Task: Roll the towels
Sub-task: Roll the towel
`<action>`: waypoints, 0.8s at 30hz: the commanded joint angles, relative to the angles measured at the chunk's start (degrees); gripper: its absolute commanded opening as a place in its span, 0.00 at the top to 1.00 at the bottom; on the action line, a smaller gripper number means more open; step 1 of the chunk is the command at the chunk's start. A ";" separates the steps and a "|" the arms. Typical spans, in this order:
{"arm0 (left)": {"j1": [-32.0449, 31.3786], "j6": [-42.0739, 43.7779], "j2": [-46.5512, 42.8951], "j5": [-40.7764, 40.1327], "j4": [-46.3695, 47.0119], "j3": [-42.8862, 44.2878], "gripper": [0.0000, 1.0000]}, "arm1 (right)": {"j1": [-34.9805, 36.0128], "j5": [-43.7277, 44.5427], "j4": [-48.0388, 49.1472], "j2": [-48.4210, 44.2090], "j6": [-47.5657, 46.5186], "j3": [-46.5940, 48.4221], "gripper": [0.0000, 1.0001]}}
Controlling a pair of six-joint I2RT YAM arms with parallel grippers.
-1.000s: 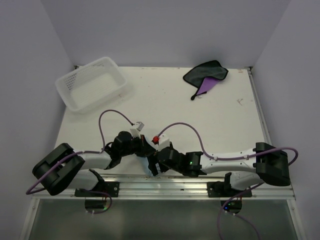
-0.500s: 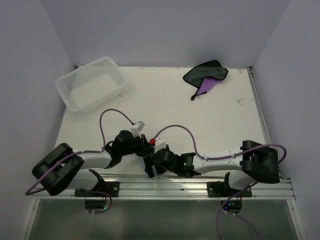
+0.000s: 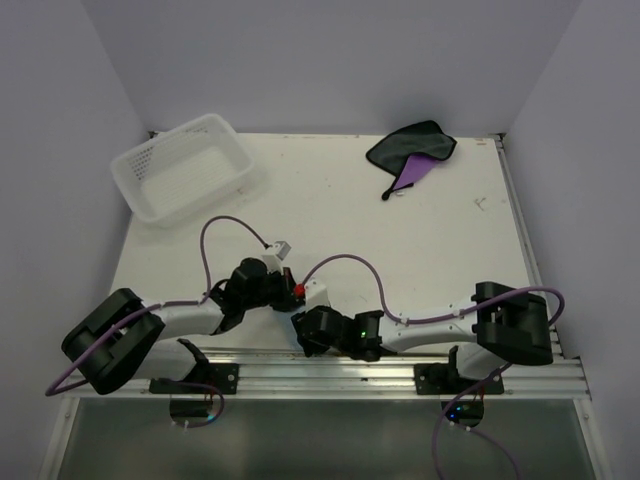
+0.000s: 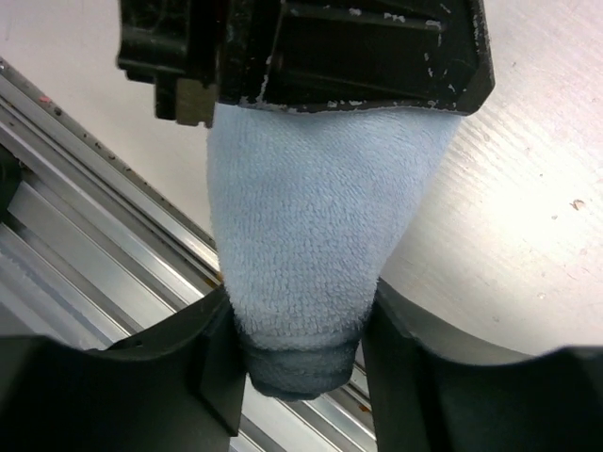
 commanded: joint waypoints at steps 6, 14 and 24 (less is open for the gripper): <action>-0.09 3.03 -2.47 -3.24 -9.87 7.49 0.92 | 2.37 7.10 -2.74 0.37 0.78 3.64 0.64; 0.78 7.43 -7.20 -8.60 -23.93 18.99 0.57 | 5.71 16.24 -12.48 3.09 0.42 8.73 0.71; 1.49 11.65 -11.17 -16.16 -45.55 31.84 0.41 | 6.76 24.95 -23.83 9.15 5.44 14.63 0.72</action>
